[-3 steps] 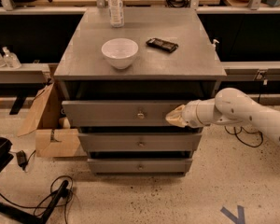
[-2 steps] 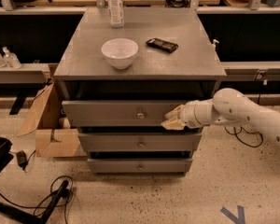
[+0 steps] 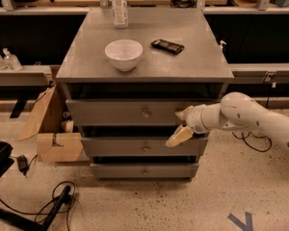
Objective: Close top drawer
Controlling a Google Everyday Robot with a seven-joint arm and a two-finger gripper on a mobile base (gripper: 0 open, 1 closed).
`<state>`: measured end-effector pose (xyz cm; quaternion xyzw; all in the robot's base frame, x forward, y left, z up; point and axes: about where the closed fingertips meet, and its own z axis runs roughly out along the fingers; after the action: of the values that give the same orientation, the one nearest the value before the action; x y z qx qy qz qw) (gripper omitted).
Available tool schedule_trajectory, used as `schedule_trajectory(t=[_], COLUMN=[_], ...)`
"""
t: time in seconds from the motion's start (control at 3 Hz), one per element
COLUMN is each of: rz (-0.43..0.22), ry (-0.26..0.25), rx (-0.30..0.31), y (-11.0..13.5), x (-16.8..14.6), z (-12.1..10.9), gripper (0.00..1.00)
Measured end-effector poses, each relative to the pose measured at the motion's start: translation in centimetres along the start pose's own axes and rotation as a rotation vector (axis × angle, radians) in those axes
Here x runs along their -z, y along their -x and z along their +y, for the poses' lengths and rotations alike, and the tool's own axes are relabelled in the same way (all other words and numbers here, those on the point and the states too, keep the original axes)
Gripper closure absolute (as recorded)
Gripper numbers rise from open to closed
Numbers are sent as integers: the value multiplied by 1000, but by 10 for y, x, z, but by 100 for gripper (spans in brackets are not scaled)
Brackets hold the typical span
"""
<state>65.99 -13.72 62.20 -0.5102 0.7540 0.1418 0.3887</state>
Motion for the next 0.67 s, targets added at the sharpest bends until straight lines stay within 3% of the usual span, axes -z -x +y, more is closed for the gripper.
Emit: schedule_trajectory(t=[0.33,0.67], rz=[0,4], ry=[0,0], rx=[0,9], y=[0,1], x=[0,3], z=[0,2], gripper=[19,48])
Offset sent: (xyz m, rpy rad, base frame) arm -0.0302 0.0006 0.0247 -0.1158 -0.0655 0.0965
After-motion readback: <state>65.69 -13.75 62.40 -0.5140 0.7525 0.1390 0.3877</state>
